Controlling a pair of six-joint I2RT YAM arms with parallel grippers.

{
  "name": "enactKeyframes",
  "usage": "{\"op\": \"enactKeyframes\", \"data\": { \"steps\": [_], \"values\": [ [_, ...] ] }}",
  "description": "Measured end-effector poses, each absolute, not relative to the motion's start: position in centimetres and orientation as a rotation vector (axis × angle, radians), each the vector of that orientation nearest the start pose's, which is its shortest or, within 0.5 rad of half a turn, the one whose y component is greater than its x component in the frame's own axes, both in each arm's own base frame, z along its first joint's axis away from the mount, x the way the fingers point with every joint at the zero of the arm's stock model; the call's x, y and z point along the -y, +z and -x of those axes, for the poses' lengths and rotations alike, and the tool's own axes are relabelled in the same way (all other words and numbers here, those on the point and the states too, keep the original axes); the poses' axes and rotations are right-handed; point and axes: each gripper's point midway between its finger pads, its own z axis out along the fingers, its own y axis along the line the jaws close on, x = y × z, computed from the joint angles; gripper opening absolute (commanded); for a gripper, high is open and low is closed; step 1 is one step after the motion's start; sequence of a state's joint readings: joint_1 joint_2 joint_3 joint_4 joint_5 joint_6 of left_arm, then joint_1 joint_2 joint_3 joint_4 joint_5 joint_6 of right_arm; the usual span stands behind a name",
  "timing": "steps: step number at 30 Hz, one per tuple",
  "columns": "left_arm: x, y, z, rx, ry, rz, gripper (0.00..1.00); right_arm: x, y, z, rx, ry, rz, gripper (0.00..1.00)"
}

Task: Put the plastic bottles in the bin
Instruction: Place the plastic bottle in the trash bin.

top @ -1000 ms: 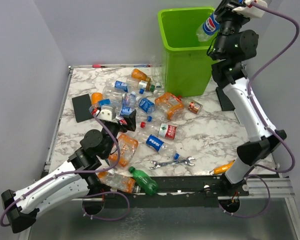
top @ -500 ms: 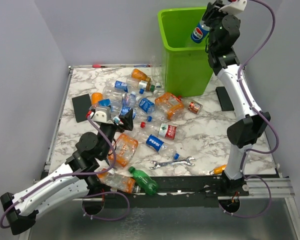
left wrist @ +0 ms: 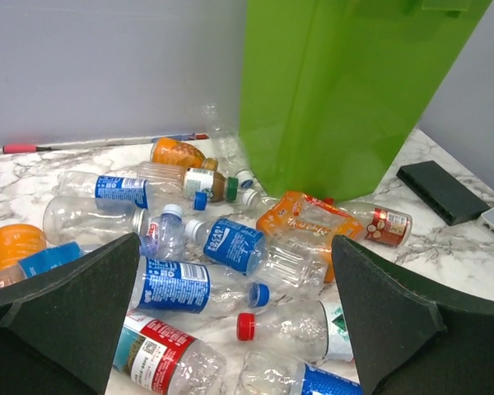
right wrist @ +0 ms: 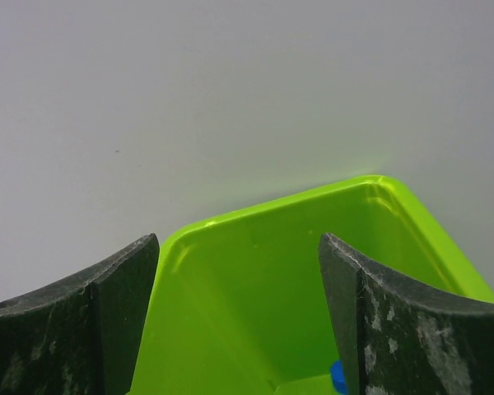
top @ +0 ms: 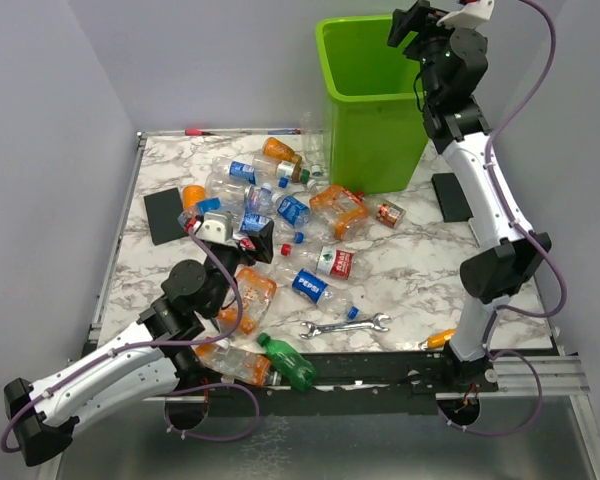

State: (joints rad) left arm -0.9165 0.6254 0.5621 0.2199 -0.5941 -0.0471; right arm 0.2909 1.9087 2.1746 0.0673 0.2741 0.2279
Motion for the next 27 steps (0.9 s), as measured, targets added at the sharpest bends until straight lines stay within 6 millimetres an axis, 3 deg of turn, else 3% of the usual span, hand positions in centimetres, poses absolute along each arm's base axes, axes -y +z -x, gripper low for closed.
{"op": "enactKeyframes", "data": {
  "steps": [4, 6, 7, 8, 12, 16, 23, 27],
  "values": [
    [16.6, 29.9, -24.9, -1.464, -0.359, -0.143, 0.99, -14.2, 54.7, -51.8, -1.233, 0.365, -0.136, 0.81],
    [16.9, 29.5, -25.1, -1.476, -0.354, -0.149, 0.99, -15.1, 55.7, -47.2, -1.227, 0.440, -0.087, 0.80],
    [17.1, 29.2, -25.2, -1.487, -0.350, -0.154, 0.99, -15.7, 55.8, -46.4, -1.227, 0.457, -0.075, 0.80],
    [17.2, 28.9, -25.3, -1.494, -0.346, -0.158, 0.99, -16.3, 56.4, -44.3, -1.207, 0.497, -0.051, 0.79],
    [17.7, 28.1, -25.6, -1.517, -0.344, -0.168, 0.99, -17.8, 54.3, -36.7, -1.227, 0.625, 0.032, 0.78],
    [18.0, 27.7, -25.7, -1.534, -0.362, -0.154, 0.99, -17.9, 47.7, -33.1, -1.346, 0.704, 0.056, 0.76],
    [20.4, 26.3, -26.5, -1.672, -0.377, -0.178, 0.99, -19.2, 28.1, -29.8, -1.829, 0.767, 0.098, 0.71],
    [21.6, 25.7, -25.8, -1.740, -0.465, -0.157, 0.99, -20.0, 19.8, -26.3, -2.074, 0.819, 0.157, 0.71]
  ]
}}
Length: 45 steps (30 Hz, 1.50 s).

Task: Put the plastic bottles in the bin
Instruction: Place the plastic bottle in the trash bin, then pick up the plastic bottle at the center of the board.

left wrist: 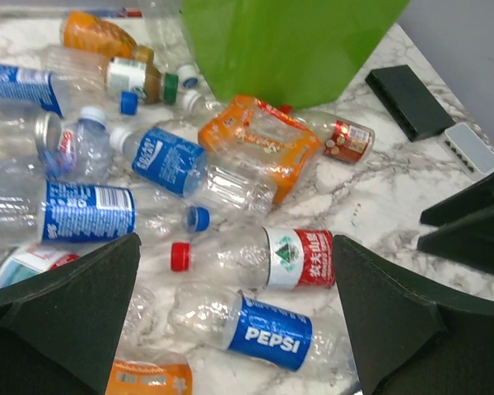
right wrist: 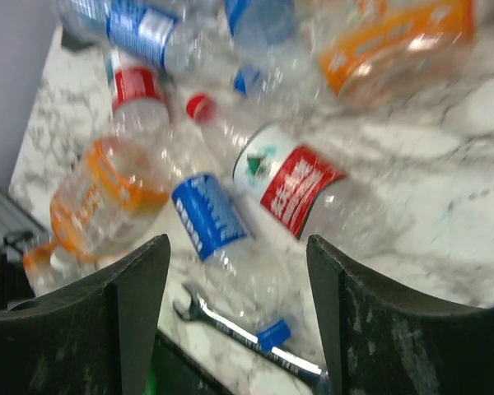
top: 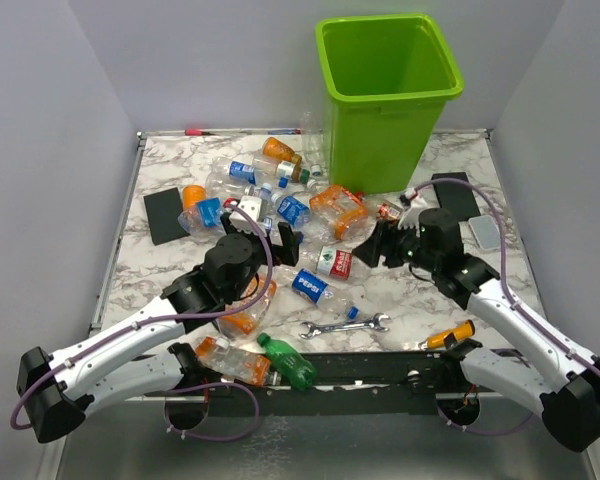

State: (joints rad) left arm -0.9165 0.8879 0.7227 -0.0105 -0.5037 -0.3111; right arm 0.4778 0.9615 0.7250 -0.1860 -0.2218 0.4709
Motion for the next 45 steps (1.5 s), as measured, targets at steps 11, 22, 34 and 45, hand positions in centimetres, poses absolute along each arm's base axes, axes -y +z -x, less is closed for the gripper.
{"op": "enactKeyframes", "data": {
  "steps": [11, 22, 34, 45],
  "values": [
    [21.4, 23.6, -24.1, -1.860, -0.544, -0.103, 0.99, -25.0, 12.0, -17.8, -2.359, 0.859, 0.570, 0.81],
    [20.2, 24.8, -24.3, -1.857, -0.394, -0.248, 0.99, -26.4, 6.4, -17.7, -2.498, 0.673, 0.755, 0.80],
    [18.8, 26.2, -24.1, -1.803, -0.320, -0.324, 0.99, -27.2, 3.7, -18.6, -2.524, 0.590, 0.833, 0.65],
    [18.7, 27.4, -23.6, -1.743, -0.296, -0.445, 0.99, -26.9, 5.6, -18.5, -2.480, 0.600, 0.826, 0.40]
  ]
}}
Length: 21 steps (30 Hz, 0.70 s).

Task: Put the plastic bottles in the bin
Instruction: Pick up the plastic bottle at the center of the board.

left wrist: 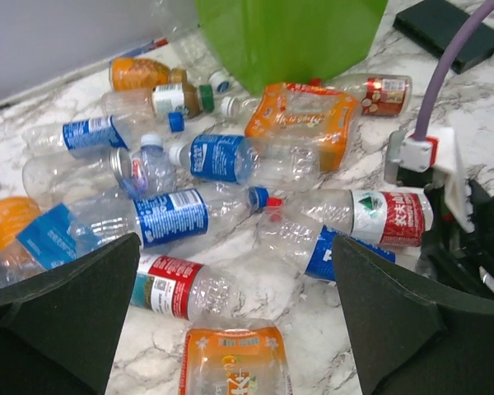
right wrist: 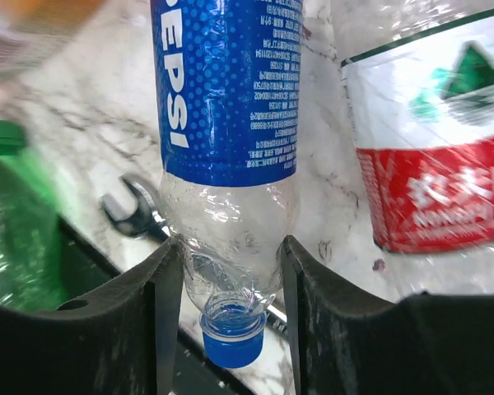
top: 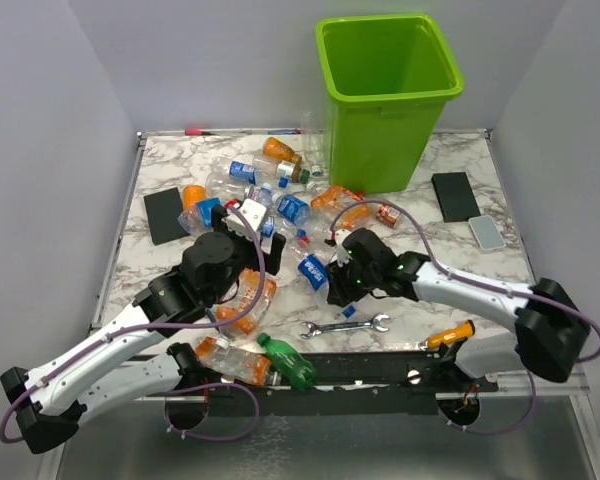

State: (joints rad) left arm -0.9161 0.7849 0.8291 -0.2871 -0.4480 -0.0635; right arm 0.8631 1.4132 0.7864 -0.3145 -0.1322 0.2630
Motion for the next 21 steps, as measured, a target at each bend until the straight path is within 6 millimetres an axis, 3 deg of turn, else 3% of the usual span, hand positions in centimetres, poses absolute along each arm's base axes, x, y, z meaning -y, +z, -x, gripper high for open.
{"op": "enactKeyframes", "data": {
  "steps": [2, 6, 11, 14, 21],
  "values": [
    [18.9, 28.3, -23.3, -1.711, -0.306, -0.491, 0.99, -26.6, 7.9, -18.3, -2.437, 0.626, 0.814, 0.39],
    [20.5, 30.6, -21.8, -1.590, -0.386, -0.672, 0.99, -26.6, 14.5, -17.9, -2.310, 0.716, 0.783, 0.39],
    [23.4, 31.4, -18.5, -1.334, -0.466, -1.054, 0.99, -26.8, 21.7, -16.6, -2.196, 0.846, 0.767, 0.37],
    [24.2, 31.2, -18.0, -1.220, -0.426, -1.198, 0.98, -26.4, 23.9, -15.1, -2.186, 0.916, 0.778, 0.37],
    [24.6, 29.4, -19.8, -1.032, -0.143, -1.469, 0.97, -26.0, 23.6, -13.4, -2.245, 0.967, 0.808, 0.35]
  ]
}}
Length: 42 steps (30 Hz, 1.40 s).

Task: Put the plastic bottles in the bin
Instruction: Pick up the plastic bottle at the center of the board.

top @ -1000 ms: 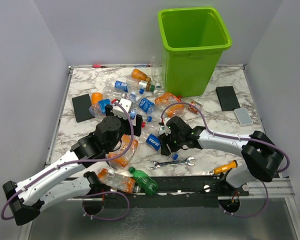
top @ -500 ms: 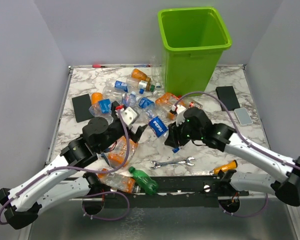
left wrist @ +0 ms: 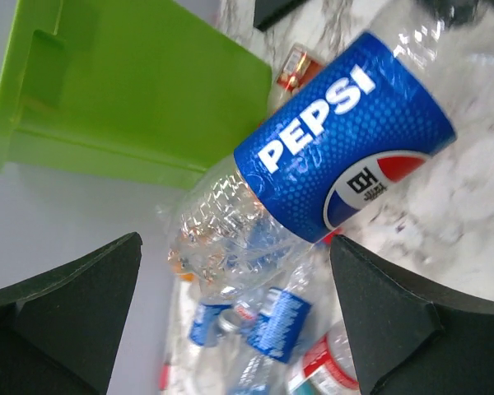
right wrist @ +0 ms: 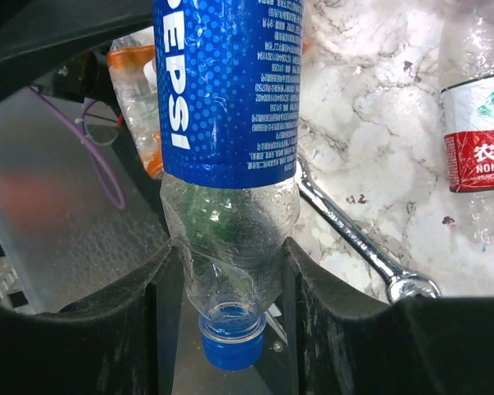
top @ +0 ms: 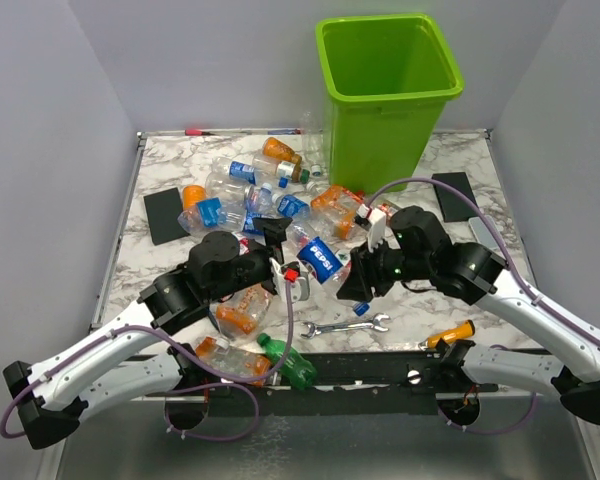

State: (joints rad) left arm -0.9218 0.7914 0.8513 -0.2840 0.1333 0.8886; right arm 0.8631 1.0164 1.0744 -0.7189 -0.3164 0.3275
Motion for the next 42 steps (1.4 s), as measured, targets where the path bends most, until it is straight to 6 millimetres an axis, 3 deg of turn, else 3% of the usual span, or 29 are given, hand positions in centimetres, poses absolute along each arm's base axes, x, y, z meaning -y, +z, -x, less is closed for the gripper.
{"op": "enactKeyframes", "data": {
  "steps": [8, 12, 17, 21, 23, 25, 28, 31, 36, 39, 42],
  "values": [
    [25.5, 27.8, -20.3, -0.811, 0.165, -1.725, 0.96, -26.4, 25.0, -13.2, -2.262, 0.990, 0.820, 0.34],
    [25.8, 27.5, -20.6, -0.730, 0.272, -1.798, 0.89, -26.9, 25.2, -13.2, -2.272, 1.006, 0.834, 0.34],
    [26.2, 26.9, -21.1, -0.655, 0.370, -1.872, 0.70, -27.3, 25.0, -13.2, -2.287, 1.012, 0.858, 0.34],
    [26.4, 27.0, -21.1, -0.612, 0.412, -1.895, 0.38, -27.3, 25.1, -13.1, -2.294, 1.015, 0.865, 0.34],
    [26.4, 27.0, -21.2, -0.600, 0.427, -1.902, 0.30, -27.3, 25.1, -13.1, -2.293, 1.015, 0.867, 0.35],
    [26.5, 27.1, -21.2, -0.594, 0.436, -1.898, 0.30, -27.3, 25.2, -13.1, -2.293, 1.014, 0.868, 0.43],
    [26.6, 27.1, -21.3, -0.590, 0.439, -1.896, 0.30, -27.2, 25.3, -13.1, -2.291, 1.014, 0.869, 0.73],
    [26.8, 27.3, -21.4, -0.595, 0.437, -1.876, 0.30, -27.3, 26.0, -13.1, -2.277, 1.019, 0.871, 0.87],
    [26.9, 26.7, -21.4, -0.673, 0.377, -1.822, 0.30, -27.1, 30.4, -13.7, -2.152, 1.022, 0.838, 0.91],
    [27.2, 26.3, -21.2, -0.787, 0.272, -1.757, 0.31, -26.1, 34.9, -14.5, -1.976, 0.999, 0.774, 0.91],
    [28.6, 24.9, -20.4, -0.967, 0.045, -1.661, 0.31, -24.2, 39.9, -14.8, -1.742, 0.981, 0.677, 0.91]
  ]
}}
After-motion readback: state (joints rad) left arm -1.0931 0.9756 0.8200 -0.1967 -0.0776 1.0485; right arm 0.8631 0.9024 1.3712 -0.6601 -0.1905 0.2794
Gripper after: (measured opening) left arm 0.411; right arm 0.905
